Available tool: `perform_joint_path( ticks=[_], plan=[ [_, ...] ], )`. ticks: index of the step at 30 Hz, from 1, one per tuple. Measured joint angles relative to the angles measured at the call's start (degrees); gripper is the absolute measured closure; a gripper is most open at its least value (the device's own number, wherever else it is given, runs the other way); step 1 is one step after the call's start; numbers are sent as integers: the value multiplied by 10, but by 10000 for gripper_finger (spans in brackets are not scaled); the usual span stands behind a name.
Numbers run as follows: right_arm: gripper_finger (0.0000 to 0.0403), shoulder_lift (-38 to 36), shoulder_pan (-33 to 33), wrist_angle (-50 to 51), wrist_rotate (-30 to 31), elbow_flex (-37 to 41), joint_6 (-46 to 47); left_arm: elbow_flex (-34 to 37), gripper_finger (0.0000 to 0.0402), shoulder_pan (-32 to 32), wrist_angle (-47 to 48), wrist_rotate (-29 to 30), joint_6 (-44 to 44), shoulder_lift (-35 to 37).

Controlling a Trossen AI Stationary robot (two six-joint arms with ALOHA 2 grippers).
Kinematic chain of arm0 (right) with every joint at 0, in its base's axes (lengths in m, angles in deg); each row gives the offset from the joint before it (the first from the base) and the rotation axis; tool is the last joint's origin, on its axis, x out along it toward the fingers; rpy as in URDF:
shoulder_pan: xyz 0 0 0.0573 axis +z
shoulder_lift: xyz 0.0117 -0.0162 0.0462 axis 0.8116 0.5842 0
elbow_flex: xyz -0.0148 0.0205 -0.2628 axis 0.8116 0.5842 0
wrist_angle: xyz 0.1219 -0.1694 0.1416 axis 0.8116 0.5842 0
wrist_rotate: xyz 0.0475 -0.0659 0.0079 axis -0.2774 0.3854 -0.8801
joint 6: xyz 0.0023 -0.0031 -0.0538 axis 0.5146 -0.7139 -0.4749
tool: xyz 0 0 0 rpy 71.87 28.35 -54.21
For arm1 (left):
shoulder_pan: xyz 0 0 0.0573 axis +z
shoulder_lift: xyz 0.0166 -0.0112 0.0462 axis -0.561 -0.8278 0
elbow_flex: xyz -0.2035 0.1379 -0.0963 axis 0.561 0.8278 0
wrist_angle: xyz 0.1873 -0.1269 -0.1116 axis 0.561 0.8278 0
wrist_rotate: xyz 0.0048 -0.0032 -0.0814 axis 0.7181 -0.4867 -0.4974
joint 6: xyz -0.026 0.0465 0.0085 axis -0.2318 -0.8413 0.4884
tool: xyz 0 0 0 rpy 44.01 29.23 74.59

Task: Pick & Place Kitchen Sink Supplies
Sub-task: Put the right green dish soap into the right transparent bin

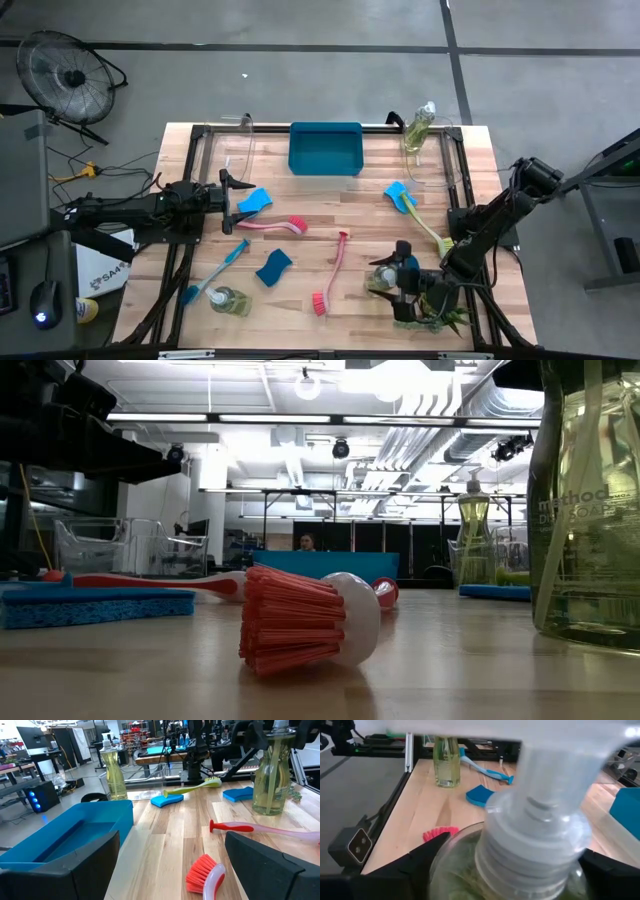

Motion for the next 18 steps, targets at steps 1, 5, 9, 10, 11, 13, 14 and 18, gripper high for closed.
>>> perform_joint_path(
  ticks=[1,5,9,10,11,13,14,18],
  plan=[
    [105,0,0,0,0,0,4,0,46,0,0,0,0,0],
    [122,0,0,0,2,0,6,0,46,0,0,0,0,0],
    [137,0,0,0,-2,0,10,0,46,0,0,0,0,0],
    [139,0,0,0,-3,0,11,0,46,0,0,0,0,0],
    [140,0,0,0,-4,0,12,0,46,0,0,0,0,0],
    [141,0,0,0,-3,0,12,0,46,0,0,0,0,0],
    [141,0,0,0,-2,0,12,0,46,0,0,0,0,0],
    [141,0,0,-3,11,0,15,0,46,0,0,0,0,0]
  ],
)
